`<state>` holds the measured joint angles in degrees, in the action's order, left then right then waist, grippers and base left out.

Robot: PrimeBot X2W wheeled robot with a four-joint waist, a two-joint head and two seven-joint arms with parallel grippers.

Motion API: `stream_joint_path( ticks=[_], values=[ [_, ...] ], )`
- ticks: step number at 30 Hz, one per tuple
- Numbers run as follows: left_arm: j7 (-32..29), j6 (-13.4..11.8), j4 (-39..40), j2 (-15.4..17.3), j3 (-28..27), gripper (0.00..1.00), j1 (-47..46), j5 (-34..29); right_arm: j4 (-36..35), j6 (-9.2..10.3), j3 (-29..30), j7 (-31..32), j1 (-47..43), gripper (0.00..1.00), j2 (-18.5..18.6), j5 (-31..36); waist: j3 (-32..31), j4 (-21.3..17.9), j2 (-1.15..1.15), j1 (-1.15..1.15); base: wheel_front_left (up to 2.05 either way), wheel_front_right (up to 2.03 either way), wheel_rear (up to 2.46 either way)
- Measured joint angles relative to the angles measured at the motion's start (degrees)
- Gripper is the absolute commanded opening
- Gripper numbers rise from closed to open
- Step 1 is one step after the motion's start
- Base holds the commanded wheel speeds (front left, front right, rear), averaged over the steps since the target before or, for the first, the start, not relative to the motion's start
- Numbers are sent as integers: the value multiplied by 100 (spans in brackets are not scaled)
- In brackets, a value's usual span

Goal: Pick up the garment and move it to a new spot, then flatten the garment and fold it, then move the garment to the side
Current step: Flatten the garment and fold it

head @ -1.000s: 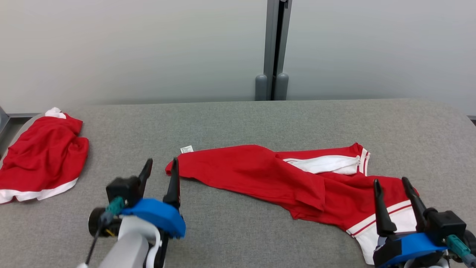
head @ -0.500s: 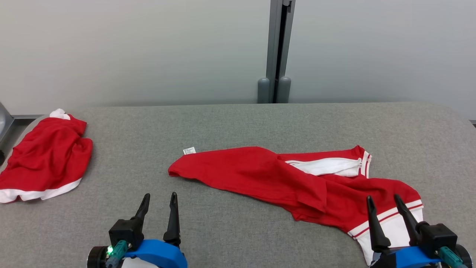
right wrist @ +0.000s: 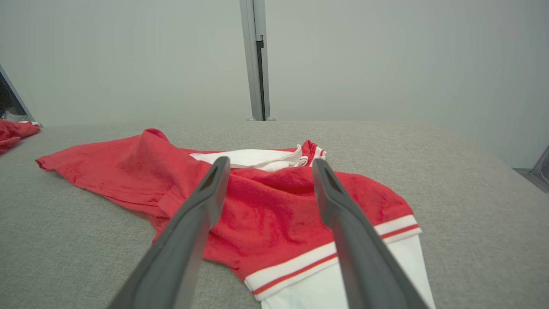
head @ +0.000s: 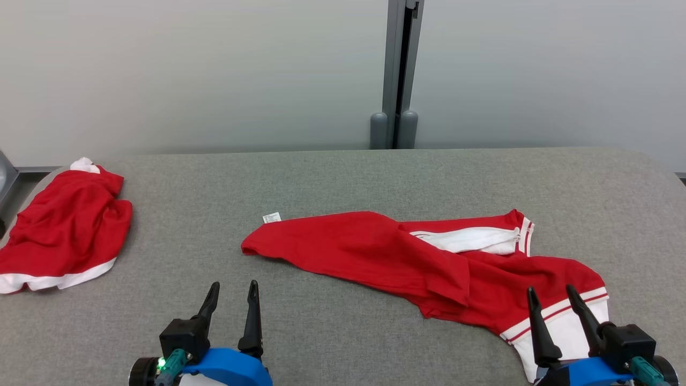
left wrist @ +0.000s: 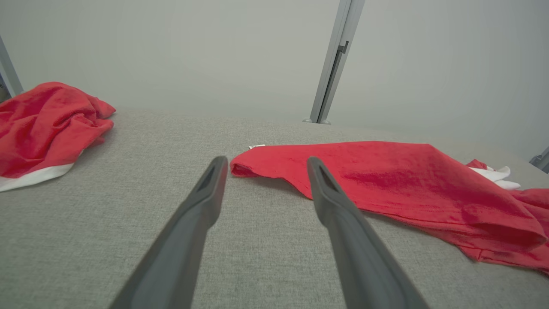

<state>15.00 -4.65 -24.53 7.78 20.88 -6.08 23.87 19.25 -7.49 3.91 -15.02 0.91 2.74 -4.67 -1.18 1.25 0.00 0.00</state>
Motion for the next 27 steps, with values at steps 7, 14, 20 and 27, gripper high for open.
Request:
stream_joint_path(
  ticks=[7, 14, 20, 27],
  values=[
    [0, -1, -90, -2, -4, 100, -1, -18, 8, 0, 0, 0, 2, 100, 0, 0, 11, 14, 1, 0, 0, 0, 0],
    [0, -35, -102, 7, -3, 100, -11, -20, 218, 0, -231, 0, 58, 100, 0, -96, 39, 77, 1, 0, 0, 0, 0],
    [0, -29, -116, -12, 33, 100, -104, -29, 843, 0, -613, -1, 442, 100, -1, -168, 107, 267, 1, 0, 0, 0, 0],
    [0, -31, -135, -5, 36, 100, -228, -33, 1804, 0, -545, -1, 1020, 100, -1, -408, 297, 639, 1, 0, 0, 0, 0]
  ],
)
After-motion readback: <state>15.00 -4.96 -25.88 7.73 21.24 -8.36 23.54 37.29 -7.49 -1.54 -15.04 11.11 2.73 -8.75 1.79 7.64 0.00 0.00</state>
